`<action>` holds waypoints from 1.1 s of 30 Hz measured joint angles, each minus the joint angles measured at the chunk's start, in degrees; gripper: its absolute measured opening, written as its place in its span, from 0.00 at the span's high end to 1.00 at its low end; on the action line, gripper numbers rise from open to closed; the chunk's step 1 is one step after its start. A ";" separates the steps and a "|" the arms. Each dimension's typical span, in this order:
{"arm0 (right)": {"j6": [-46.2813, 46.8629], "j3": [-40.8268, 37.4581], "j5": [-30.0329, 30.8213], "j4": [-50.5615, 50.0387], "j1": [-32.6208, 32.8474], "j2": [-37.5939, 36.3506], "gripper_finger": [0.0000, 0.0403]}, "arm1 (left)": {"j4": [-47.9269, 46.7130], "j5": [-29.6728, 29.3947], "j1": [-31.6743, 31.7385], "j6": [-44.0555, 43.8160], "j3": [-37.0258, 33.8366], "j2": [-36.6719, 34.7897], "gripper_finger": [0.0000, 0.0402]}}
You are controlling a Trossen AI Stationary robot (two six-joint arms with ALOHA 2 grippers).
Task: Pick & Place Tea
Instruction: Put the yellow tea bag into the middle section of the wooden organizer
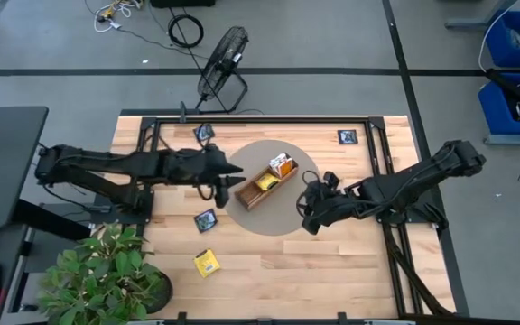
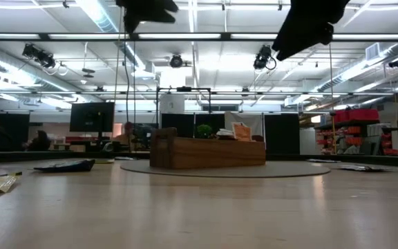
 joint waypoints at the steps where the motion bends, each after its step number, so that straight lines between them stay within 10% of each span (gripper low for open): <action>1: -1.19 0.00 -0.77 1.32 0.00 0.22 0.51 | -0.22 -0.11 -0.67 0.17 -0.02 -0.74 0.66; 18: 0.49 -0.07 -4.02 10.17 -0.44 5.08 0.51 | -19.36 -14.38 -8.55 -10.33 -7.84 -21.39 0.66; 33: 3.35 -0.04 -2.96 10.83 -0.44 6.54 0.51 | -21.73 -3.75 4.94 -36.62 -25.33 -30.66 0.66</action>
